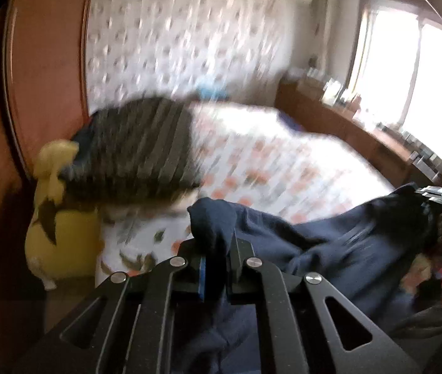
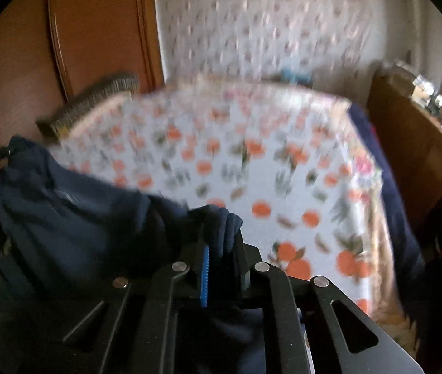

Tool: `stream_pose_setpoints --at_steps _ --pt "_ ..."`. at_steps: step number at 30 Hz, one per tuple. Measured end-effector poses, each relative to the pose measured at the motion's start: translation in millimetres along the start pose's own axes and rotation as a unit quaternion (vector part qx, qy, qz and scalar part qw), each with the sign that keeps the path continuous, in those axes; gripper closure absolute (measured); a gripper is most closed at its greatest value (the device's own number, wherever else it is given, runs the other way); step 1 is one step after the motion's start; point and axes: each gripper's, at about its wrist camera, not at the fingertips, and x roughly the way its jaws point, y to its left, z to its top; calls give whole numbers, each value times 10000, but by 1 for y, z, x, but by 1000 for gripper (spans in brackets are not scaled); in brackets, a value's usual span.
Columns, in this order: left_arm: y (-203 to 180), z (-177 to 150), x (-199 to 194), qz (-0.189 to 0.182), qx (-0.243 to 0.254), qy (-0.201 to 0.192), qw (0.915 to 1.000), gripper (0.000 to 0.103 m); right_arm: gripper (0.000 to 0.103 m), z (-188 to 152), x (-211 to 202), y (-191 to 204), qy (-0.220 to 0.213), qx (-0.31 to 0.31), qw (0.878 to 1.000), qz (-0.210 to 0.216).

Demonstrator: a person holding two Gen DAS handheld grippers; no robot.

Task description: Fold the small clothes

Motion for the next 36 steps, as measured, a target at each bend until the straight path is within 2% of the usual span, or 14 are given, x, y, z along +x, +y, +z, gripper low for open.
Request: stream_pose_setpoints --at_steps 5,11,17,23,27,31,36 --pt "-23 36 -56 -89 200 -730 9971 94 93 27 -79 8 -899 -65 9959 -84" --pt "-37 78 -101 -146 332 -1483 9883 94 94 51 -162 9 -1821 -185 9829 -194" --pt "-45 127 -140 -296 380 -2227 9737 94 94 83 -234 16 -2495 -448 9665 -404" --pt "-56 161 -181 -132 647 -2797 9578 94 94 105 -306 28 -3100 -738 9452 -712" --pt "-56 172 -190 -62 729 -2944 9529 94 94 113 -330 30 -3197 -823 9394 -928" --pt "-58 170 -185 -69 775 -2957 9521 94 94 108 -330 36 -3130 -802 9403 -1072" --pt "-60 175 -164 -88 808 -2770 9574 94 94 111 -285 61 -2920 -733 9465 -1161"
